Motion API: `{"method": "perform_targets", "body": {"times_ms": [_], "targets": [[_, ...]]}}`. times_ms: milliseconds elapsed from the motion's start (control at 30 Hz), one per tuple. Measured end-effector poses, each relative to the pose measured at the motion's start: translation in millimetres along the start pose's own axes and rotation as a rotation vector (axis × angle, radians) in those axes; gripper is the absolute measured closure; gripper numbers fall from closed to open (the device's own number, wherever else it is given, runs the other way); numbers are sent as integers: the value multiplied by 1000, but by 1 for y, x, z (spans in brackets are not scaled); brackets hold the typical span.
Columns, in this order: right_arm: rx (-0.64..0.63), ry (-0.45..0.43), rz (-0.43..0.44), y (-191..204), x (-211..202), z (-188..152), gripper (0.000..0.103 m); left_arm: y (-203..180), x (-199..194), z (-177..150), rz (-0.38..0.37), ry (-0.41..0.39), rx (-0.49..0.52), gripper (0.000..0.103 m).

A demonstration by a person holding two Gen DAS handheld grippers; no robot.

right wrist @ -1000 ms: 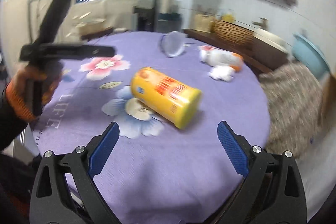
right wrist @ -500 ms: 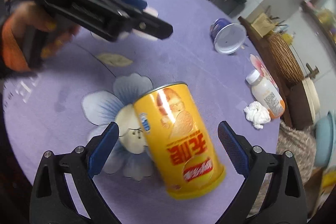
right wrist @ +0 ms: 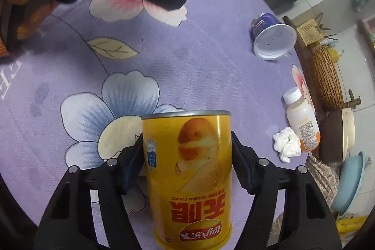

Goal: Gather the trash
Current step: 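Grasp the yellow chip can with the right gripper and lift it, then grasp the blue yogurt cup with the left gripper while the right gripper holds the can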

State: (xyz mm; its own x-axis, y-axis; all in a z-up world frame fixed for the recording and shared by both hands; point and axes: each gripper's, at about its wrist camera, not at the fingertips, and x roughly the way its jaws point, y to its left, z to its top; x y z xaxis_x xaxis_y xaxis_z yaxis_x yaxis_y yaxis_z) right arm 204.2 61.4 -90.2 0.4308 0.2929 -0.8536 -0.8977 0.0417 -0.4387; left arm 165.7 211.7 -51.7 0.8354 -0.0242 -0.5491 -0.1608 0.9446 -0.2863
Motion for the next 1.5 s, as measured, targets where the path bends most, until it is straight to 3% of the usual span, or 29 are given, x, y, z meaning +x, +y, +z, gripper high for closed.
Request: {"method": "perform_targets", "body": {"times_ms": [333, 500, 700, 767, 1067, 1167, 1200, 1233, 1333, 1500], "targets": [[269, -251, 7, -15, -64, -30, 37, -6, 5, -2, -22, 37, 12, 6], [415, -356, 0, -12, -86, -54, 37, -23, 17, 16, -49, 111, 94, 6], [500, -410, -12, -2, -92, -67, 37, -22, 62, 67, 91, 136, 146, 6], [515, -413, -34, 0, -92, -70, 37, -23, 87, 84, 182, 134, 173, 6], [570, -445, -82, 23, -104, -80, 37, -24, 161, 115, 329, 214, 146, 39], [590, -474, -88, 31, -110, -84, 37, -23, 172, 117, 354, 229, 144, 57], [591, -484, -91, 32, -111, -85, 37, -21, 174, 116, 358, 238, 146, 69], [593, -489, -93, 34, -113, -85, 37, -19, 176, 115, 351, 246, 138, 77], [604, -506, -94, 36, -113, -87, 37, -9, 168, 106, 313, 254, 95, 89], [655, -533, -81, 33, -111, -94, 37, 0, 138, 94, 253, 227, 88, 94]]}}
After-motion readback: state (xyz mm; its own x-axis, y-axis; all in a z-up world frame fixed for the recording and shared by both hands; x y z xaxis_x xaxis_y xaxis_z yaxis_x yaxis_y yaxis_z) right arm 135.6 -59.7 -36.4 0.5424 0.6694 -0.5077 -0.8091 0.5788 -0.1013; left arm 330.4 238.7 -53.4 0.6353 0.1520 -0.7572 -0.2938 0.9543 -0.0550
